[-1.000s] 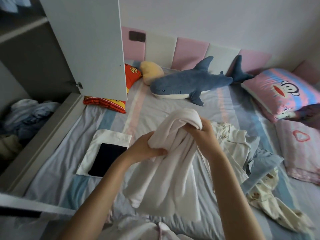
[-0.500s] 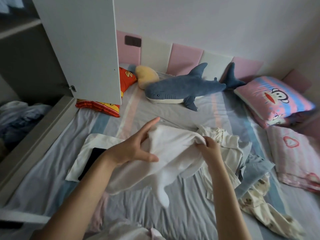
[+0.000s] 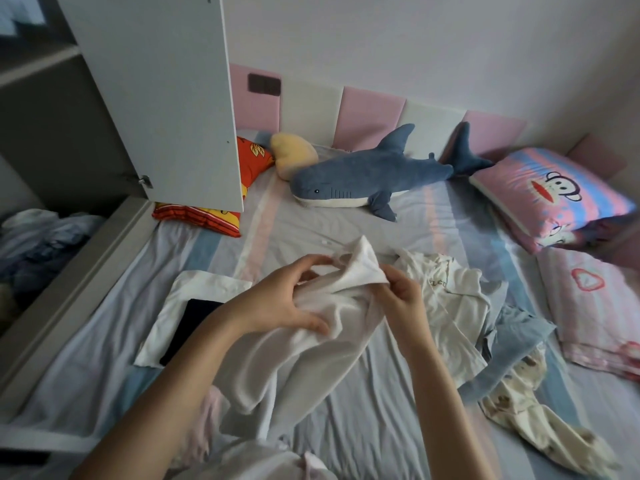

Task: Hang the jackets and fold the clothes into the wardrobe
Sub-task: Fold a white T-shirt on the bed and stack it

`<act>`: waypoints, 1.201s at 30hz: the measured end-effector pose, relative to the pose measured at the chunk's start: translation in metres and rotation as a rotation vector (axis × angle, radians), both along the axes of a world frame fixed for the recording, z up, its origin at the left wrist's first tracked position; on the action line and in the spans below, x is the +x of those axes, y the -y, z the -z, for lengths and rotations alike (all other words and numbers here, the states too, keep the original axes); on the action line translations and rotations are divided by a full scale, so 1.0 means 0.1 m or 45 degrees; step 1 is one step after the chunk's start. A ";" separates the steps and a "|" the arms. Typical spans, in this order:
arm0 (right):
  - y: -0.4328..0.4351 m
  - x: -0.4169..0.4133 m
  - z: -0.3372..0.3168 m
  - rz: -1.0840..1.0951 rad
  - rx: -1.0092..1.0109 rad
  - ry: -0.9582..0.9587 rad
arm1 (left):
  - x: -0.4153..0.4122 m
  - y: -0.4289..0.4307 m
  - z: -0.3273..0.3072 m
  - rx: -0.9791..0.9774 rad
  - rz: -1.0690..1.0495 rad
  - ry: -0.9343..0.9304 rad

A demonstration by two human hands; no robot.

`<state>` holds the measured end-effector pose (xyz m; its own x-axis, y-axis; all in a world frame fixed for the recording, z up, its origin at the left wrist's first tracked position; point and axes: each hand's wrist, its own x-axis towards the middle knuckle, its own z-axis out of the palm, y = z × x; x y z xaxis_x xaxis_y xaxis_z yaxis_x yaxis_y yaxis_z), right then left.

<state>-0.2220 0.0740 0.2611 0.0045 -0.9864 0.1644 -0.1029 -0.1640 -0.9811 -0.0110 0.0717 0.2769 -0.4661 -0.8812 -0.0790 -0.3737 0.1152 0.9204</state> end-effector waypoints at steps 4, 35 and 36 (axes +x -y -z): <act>-0.02 -0.03 -0.02 0.165 -0.022 0.144 | 0.12 0.02 0.09 0.032 -0.048 -0.067; -0.15 -0.21 -0.18 -0.423 -0.043 -0.461 | -0.10 -0.16 0.09 -0.173 -0.194 -0.084; -0.14 -0.21 -0.18 -0.444 -0.026 -0.480 | -0.13 -0.16 0.09 -0.179 -0.231 -0.124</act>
